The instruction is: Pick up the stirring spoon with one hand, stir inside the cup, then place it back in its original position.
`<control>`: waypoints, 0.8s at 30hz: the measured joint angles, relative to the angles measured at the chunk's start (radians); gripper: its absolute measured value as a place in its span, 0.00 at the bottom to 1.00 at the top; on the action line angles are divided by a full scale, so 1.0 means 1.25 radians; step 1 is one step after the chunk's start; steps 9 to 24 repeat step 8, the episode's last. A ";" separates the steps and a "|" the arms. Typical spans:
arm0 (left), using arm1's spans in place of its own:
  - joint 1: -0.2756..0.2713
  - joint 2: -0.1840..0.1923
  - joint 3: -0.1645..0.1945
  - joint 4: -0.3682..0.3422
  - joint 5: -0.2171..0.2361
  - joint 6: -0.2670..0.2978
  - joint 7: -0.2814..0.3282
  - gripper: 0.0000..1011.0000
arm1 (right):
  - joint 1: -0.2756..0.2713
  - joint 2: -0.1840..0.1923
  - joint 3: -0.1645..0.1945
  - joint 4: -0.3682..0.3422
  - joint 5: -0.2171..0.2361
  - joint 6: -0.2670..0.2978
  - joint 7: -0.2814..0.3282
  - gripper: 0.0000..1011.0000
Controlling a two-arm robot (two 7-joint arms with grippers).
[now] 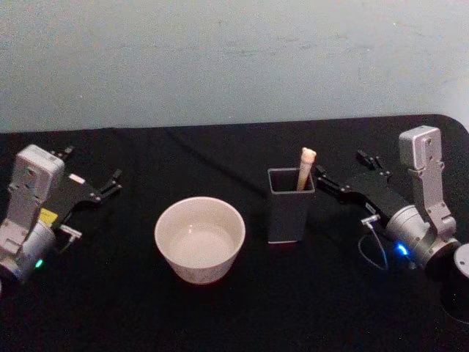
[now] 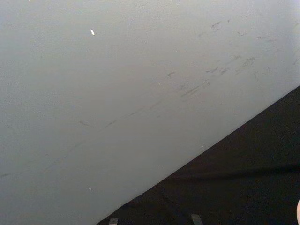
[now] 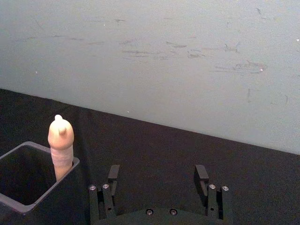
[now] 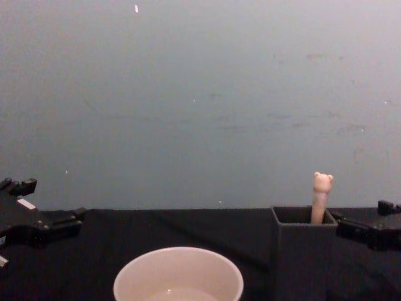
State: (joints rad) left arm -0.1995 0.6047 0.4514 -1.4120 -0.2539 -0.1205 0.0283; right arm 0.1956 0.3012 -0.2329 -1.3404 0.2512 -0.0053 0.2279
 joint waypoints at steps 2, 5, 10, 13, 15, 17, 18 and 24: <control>0.000 0.000 0.000 0.000 0.000 0.000 0.000 0.99 | 0.000 0.000 0.000 0.000 0.000 0.000 0.000 0.99; 0.000 0.000 0.000 0.000 0.000 0.000 0.000 0.99 | 0.000 0.000 0.000 0.000 0.000 0.000 0.000 0.99; 0.000 0.000 0.000 0.000 0.000 0.000 0.000 0.99 | 0.000 0.000 0.000 0.000 0.000 0.000 0.000 0.99; 0.000 0.000 0.000 0.000 0.000 0.000 0.000 0.99 | 0.000 0.000 0.000 0.000 0.000 0.000 0.000 0.99; 0.000 0.000 0.000 0.000 0.000 0.000 0.000 0.99 | 0.000 0.000 0.000 0.000 0.000 0.000 0.000 0.99; 0.000 0.000 0.000 0.000 0.000 0.000 0.000 0.99 | 0.000 0.000 0.000 0.000 0.000 0.000 0.000 0.99; 0.000 0.000 0.000 0.000 0.000 0.000 0.000 0.99 | 0.000 0.000 0.000 0.000 0.000 0.000 0.000 0.99; 0.000 0.000 0.000 0.000 0.000 0.000 0.000 0.99 | 0.000 0.000 0.000 0.000 0.000 0.000 0.000 0.99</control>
